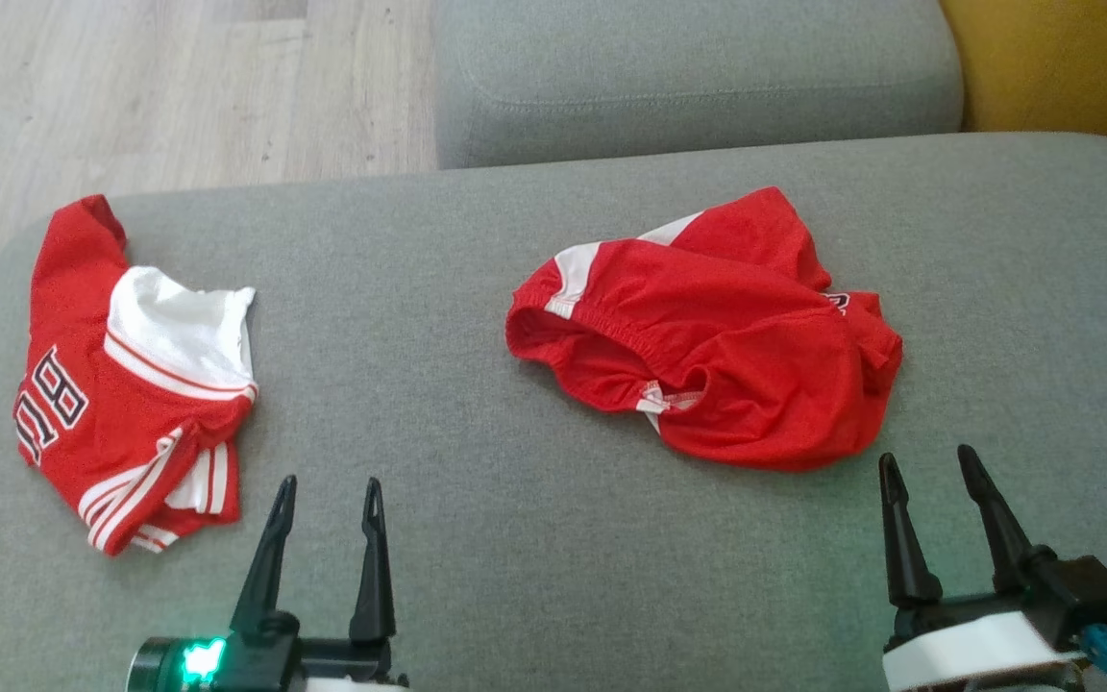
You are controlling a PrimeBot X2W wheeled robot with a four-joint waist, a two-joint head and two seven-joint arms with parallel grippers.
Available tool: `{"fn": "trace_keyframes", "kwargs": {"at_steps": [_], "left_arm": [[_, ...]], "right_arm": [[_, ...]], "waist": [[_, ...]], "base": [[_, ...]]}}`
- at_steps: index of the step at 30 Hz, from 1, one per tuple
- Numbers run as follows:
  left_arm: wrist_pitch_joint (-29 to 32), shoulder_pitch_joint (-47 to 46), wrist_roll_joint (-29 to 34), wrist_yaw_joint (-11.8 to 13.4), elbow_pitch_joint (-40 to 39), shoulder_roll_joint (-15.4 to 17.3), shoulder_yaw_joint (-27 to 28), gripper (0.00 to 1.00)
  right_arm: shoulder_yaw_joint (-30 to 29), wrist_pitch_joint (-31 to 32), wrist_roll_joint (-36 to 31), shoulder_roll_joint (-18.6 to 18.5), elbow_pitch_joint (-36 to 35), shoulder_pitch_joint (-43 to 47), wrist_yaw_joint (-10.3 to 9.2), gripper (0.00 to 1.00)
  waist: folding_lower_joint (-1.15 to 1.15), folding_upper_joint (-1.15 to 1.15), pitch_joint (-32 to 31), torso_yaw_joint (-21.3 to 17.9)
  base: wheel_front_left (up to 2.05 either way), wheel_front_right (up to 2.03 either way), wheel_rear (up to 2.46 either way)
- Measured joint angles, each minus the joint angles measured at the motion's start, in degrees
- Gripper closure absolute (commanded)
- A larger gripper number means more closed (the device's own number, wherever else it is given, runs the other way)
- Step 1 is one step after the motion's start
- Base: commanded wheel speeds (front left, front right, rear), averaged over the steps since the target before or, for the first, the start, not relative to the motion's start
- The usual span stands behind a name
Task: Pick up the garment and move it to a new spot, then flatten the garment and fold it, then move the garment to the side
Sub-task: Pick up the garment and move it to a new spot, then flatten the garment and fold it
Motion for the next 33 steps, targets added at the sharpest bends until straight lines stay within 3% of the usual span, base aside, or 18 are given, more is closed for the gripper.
{"fn": "trace_keyframes", "kwargs": {"at_steps": [33], "left_arm": [[0.00,0.01,2.20,0.03,3.10,0.23,-1.21,0.00]], "right_arm": [[0.68,0.00,0.07,0.03,0.08,0.60,0.00,0.00]], "waist": [[0.01,0.00,-0.24,-0.64]], "base": [[0.00,0.00,0.00]]}}
